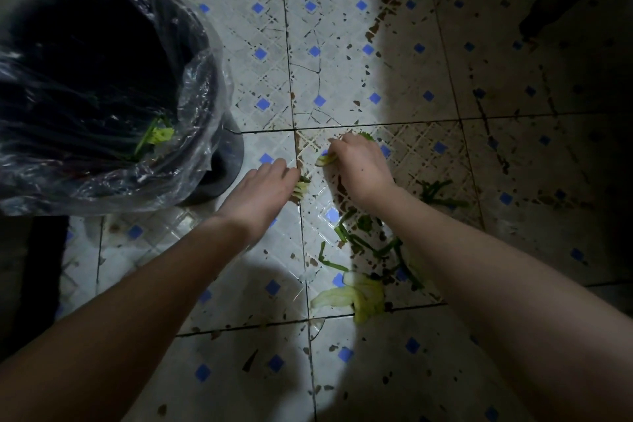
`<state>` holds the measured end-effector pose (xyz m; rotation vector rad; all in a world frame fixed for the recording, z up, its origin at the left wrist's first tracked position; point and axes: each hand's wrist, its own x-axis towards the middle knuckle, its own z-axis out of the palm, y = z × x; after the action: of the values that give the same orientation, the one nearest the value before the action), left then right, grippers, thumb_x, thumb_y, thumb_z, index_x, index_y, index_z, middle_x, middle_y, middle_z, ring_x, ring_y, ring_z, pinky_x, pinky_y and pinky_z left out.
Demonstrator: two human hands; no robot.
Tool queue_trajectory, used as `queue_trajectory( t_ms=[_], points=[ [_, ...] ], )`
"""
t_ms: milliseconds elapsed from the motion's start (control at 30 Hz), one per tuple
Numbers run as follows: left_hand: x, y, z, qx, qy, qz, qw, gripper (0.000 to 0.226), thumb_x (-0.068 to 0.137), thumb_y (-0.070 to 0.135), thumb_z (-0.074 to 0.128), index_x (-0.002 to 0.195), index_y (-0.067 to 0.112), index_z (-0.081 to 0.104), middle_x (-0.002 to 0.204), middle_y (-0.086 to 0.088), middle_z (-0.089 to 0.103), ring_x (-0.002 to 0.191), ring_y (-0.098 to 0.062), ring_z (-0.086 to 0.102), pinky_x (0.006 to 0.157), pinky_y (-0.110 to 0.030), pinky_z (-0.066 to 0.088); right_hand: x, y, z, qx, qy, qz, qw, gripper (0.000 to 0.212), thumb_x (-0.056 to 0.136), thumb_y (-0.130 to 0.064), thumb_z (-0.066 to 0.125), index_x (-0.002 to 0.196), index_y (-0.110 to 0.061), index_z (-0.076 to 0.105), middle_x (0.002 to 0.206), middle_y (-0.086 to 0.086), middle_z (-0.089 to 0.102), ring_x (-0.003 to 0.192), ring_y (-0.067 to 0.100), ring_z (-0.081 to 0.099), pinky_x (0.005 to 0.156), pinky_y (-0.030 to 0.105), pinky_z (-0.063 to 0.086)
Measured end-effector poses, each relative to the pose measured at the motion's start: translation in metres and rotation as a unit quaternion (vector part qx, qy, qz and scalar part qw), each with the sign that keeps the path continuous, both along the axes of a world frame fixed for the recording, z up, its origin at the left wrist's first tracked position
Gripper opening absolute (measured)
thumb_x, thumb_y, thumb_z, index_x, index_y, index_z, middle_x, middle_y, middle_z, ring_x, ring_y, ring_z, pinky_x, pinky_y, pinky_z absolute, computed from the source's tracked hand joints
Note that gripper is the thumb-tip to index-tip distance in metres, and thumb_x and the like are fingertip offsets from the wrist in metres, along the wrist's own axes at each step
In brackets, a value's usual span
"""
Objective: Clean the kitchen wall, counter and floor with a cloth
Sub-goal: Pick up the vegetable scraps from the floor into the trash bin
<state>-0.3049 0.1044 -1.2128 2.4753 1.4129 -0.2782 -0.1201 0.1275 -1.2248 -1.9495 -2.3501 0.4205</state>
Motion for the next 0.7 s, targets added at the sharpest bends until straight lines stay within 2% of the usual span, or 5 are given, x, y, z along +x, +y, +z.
queue_trajectory(
  t_ms=[133,300,333,467,700],
  points=[
    [0.003,0.0,0.002,-0.001,-0.016,0.013,1.0,0.069,0.071,-0.016,0.061,0.126,0.018,0.037,0.12,-0.004,0.04,0.105,-0.022,0.042,0.088,-0.031,0.038,0.002,-0.004,-0.002,0.008,0.008,0.001,1.0,0.032,0.081,0.008,0.053,0.106,-0.011,0.058,0.104,0.006,0.056,0.101,0.025,0.049,0.092,0.033,0.035],
    [0.005,-0.003,0.004,-0.001,-0.034,0.017,0.999,0.066,0.073,-0.015,0.06,0.125,0.019,0.037,0.119,-0.003,0.04,0.104,-0.019,0.041,0.086,-0.029,0.036,0.015,0.001,-0.004,0.018,0.015,-0.084,0.996,0.031,0.083,0.001,0.06,0.112,-0.01,0.057,0.129,0.008,0.049,0.12,0.025,0.044,0.109,0.038,0.034],
    [0.005,-0.004,0.004,-0.002,-0.038,0.015,0.999,0.065,0.074,-0.015,0.059,0.124,0.019,0.038,0.118,-0.003,0.04,0.103,-0.02,0.041,0.085,-0.029,0.036,0.016,0.002,-0.005,-0.002,0.032,-0.099,0.995,0.026,0.086,-0.003,0.058,0.11,-0.011,0.057,0.129,0.008,0.05,0.12,0.026,0.045,0.108,0.04,0.035],
    [-0.001,-0.009,0.001,0.004,-0.059,0.006,0.998,0.066,0.071,-0.016,0.06,0.123,0.019,0.04,0.116,-0.003,0.041,0.1,-0.02,0.042,0.084,-0.029,0.037,0.017,0.0,-0.006,-0.041,0.064,-0.125,0.989,0.013,0.089,-0.002,0.054,0.095,-0.013,0.058,0.099,0.003,0.06,0.09,0.019,0.055,0.082,0.037,0.052],
    [-0.012,-0.015,-0.001,0.011,-0.062,0.013,0.998,0.056,0.07,-0.014,0.059,0.112,0.019,0.042,0.107,-0.003,0.043,0.094,-0.021,0.042,0.075,-0.029,0.033,0.017,0.002,-0.005,-0.025,0.073,-0.116,0.99,0.023,0.087,0.009,0.048,0.097,-0.006,0.062,0.102,0.009,0.059,0.096,0.022,0.052,0.085,0.039,0.049]
  ],
)
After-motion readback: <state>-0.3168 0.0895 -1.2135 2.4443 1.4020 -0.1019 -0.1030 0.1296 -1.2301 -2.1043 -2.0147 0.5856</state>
